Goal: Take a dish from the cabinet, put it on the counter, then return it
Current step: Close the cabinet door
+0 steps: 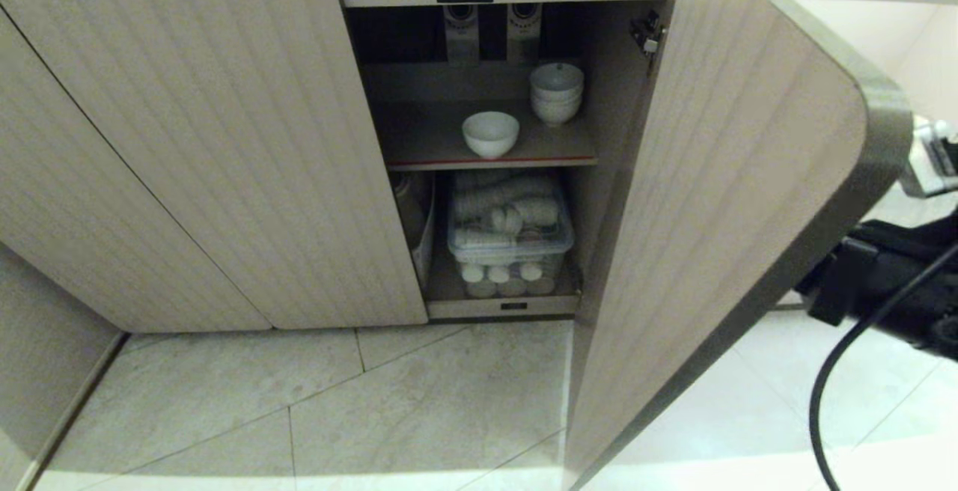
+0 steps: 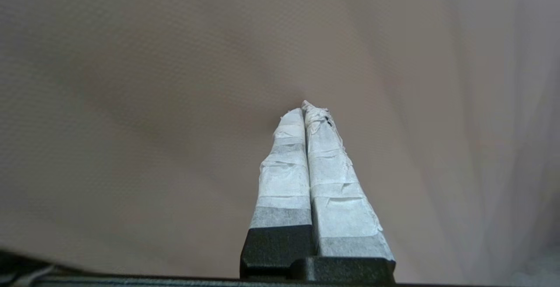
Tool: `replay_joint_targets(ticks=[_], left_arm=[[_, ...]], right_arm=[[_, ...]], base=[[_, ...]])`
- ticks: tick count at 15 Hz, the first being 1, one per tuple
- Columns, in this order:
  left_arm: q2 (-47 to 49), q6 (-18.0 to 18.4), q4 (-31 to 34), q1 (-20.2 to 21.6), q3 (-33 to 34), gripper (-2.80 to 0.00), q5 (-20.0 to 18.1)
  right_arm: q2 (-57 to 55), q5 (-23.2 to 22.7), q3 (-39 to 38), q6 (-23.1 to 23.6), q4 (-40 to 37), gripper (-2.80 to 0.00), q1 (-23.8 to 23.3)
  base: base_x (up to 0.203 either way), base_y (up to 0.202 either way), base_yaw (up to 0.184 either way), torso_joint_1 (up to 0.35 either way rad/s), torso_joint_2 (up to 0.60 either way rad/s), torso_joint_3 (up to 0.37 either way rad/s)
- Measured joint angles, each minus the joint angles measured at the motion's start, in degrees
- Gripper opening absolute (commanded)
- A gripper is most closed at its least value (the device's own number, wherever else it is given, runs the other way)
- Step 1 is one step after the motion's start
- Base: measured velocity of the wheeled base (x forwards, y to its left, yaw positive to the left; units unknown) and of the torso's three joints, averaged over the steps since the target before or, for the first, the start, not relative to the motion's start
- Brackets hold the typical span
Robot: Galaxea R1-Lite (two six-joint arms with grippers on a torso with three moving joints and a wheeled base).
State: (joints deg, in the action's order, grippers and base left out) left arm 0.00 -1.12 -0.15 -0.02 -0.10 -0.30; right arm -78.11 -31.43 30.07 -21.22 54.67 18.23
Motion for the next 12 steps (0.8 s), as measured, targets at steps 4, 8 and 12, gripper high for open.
replay_joint_targets(ticks=[4, 8, 12], left_arm=[[0.0, 0.0, 0.0, 0.0, 0.0, -2.80, 0.0], [0.0, 0.0, 0.0, 0.0, 0.0, -2.80, 0.0], [0.0, 0.0, 0.0, 0.0, 0.0, -2.80, 0.0]], right_arm=[[-3.7, 1.6, 2.8, 0.0, 3.6, -2.80, 1.1], [-6.4, 3.4, 4.1, 0.0, 5.8, -2.80, 1.4], [-8.8, 3.5, 5.6, 0.1, 8.2, -2.80, 2.6]], base=[[0.000, 0.000, 0.000, 0.000, 0.00, 0.000], [0.000, 0.000, 0.000, 0.000, 0.00, 0.000], [0.000, 0.000, 0.000, 0.000, 0.00, 0.000]])
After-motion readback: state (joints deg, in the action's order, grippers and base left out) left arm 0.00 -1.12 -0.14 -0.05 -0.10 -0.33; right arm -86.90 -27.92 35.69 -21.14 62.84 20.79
